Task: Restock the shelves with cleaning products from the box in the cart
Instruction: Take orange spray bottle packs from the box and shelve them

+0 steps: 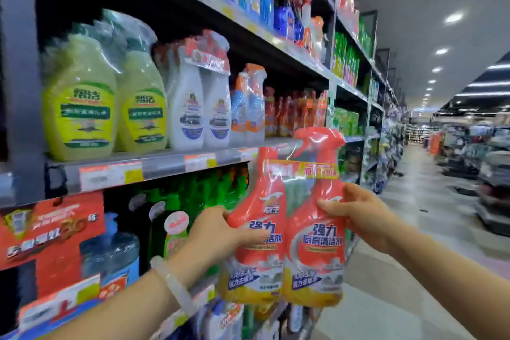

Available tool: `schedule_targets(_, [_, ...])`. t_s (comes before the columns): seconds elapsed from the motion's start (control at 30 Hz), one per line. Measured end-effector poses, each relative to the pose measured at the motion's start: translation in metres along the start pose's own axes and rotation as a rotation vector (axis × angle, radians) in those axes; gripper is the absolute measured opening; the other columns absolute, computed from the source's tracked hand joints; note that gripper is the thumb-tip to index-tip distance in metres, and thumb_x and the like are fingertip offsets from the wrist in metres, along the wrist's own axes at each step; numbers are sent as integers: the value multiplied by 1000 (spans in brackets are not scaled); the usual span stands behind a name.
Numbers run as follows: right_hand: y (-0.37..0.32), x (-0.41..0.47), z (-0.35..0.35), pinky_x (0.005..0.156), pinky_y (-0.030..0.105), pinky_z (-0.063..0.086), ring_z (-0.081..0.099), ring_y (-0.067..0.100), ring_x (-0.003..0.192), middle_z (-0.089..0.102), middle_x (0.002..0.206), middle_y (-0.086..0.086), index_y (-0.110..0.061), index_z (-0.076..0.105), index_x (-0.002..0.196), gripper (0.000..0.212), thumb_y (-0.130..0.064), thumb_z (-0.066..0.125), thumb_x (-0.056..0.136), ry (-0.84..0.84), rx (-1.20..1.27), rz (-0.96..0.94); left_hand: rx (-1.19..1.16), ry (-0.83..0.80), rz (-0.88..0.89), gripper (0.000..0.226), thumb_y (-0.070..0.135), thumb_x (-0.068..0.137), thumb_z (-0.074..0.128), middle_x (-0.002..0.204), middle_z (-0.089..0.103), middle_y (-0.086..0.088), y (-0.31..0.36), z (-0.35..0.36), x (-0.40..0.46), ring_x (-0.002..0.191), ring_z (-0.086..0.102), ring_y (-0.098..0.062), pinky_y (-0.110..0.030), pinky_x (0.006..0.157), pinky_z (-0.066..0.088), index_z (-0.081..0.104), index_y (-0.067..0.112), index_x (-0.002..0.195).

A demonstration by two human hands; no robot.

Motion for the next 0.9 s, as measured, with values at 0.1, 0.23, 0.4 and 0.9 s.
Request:
schedule_targets(0.1, [0, 49, -31, 64, 34, 56, 69, 26, 73, 70, 89, 14, -1, 60, 107, 53, -9, 77, 57, 7, -8, -18, 56, 13, 23, 47, 44, 50, 90, 71, 66, 4, 11, 28, 55, 63, 62, -9, -23, 53, 48, 58, 16, 70])
schedule_targets(0.23, [-11, 124, -70, 59, 29, 55, 70, 21, 68, 72, 79, 8, -4, 62, 102, 38, -6, 75, 66, -40, -56, -72, 47, 27, 55, 43, 44, 51, 89, 68, 69, 2, 32, 66, 121, 60, 65, -11, -22, 51, 45, 65, 14, 69])
schedule_targets(0.4, [-30, 243, -117, 61, 28, 59, 69, 15, 60, 73, 71, 3, -7, 62, 98, 35, -8, 75, 66, -90, -105, -193, 20, 135, 127, 53, 52, 43, 88, 73, 75, -1, 62, 110, 217, 69, 71, -15, -35, 70, 59, 74, 13, 76])
schedule_targets(0.9, [-74, 568, -153, 54, 27, 57, 67, 10, 52, 68, 55, -5, -12, 61, 79, 14, 0, 67, 81, -306, 206, -514, 49, 624, 191, 33, 33, 70, 81, 90, 69, -5, 151, 166, 480, 87, 67, -24, -43, 85, 55, 60, 14, 85])
Point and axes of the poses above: each hand's wrist, its own x-axis towards the middle knuckle, its own z-axis out of the palm, y = z × x, the point moved 2 cm from there along x, towards the middle knuckle
